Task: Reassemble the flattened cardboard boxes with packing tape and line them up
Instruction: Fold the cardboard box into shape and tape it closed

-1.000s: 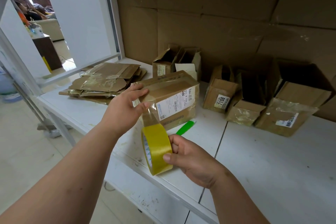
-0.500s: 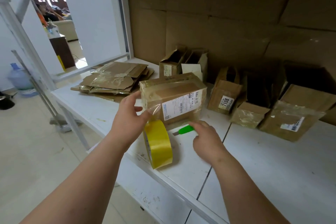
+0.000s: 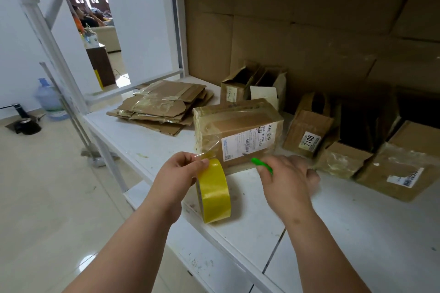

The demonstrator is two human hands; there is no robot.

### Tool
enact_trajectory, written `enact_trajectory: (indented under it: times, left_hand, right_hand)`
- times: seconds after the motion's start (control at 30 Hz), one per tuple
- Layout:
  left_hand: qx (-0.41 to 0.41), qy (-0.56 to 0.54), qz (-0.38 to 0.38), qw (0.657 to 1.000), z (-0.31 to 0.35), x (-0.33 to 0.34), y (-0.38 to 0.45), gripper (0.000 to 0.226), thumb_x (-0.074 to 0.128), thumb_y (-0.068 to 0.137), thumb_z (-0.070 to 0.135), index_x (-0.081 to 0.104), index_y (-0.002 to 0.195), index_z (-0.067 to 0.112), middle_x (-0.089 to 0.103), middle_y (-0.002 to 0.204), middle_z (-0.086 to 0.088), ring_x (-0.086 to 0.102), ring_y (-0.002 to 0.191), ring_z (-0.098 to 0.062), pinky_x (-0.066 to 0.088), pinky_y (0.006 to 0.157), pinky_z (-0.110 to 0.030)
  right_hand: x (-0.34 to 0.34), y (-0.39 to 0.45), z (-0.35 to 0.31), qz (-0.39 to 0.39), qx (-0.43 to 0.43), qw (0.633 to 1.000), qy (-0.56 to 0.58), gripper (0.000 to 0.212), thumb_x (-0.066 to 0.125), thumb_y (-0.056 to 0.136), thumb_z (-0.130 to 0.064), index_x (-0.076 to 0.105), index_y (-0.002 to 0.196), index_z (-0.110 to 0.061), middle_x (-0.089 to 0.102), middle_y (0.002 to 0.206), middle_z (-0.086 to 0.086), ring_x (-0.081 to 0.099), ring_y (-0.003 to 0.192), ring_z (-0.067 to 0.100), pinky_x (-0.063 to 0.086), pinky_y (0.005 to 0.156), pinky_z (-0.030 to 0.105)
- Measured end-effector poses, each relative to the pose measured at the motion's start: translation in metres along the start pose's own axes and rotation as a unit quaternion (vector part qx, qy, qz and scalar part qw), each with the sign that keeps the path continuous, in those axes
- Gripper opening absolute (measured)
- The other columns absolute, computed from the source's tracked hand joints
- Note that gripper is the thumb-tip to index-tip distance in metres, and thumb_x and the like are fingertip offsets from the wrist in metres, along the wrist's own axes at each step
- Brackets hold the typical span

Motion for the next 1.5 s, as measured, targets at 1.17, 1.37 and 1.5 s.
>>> enact_trajectory:
  times: [1.17, 1.37, 1.5]
  left_hand:
    - [0.044, 0.009, 0.081, 0.996, 0.005, 0.015, -0.008, 0.02, 0.072, 0.087, 0.018, 0.067, 0.069, 0.009, 0.064, 0.07, -0.005, 0.056, 0.069, -0.016, 0.043, 0.063, -0.029]
    - [0.031, 0.016, 0.089, 0.995, 0.006, 0.008, -0.006, 0.027, 0.072, 0.087, 0.019, 0.064, 0.062, 0.017, 0.063, 0.071, -0.001, 0.054, 0.072, -0.017, 0.042, 0.065, -0.029]
    - [0.027, 0.023, 0.088, 0.995, 0.007, 0.008, -0.007, 0.027, 0.071, 0.087, 0.016, 0.062, 0.061, 0.017, 0.062, 0.071, -0.002, 0.053, 0.07, -0.016, 0.041, 0.063, -0.028]
  right_hand:
    - [-0.042, 0.022, -0.115, -0.128, -0.167, 0.972, -0.101, 0.027, 0.048, 0.1, -0.036, 0.069, 0.116, -0.034, 0.051, 0.101, -0.002, 0.057, 0.103, 0.023, 0.032, 0.079, 0.035]
    - [-0.043, 0.025, -0.1, -0.127, -0.142, 0.976, -0.108, 0.024, 0.048, 0.099, -0.033, 0.071, 0.106, -0.033, 0.042, 0.084, -0.007, 0.058, 0.1, 0.021, 0.032, 0.076, 0.033]
    - [-0.044, 0.03, -0.079, -0.137, -0.113, 0.981, -0.078, 0.026, 0.048, 0.099, -0.029, 0.072, 0.108, -0.028, 0.064, 0.097, -0.007, 0.057, 0.102, 0.019, 0.046, 0.088, 0.034]
Point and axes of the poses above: each hand's wrist, its own y-axis towards the middle knuckle, its own x-axis out of the palm, z = x × y, the point moved 5 cm from there along y, towards the middle knuckle
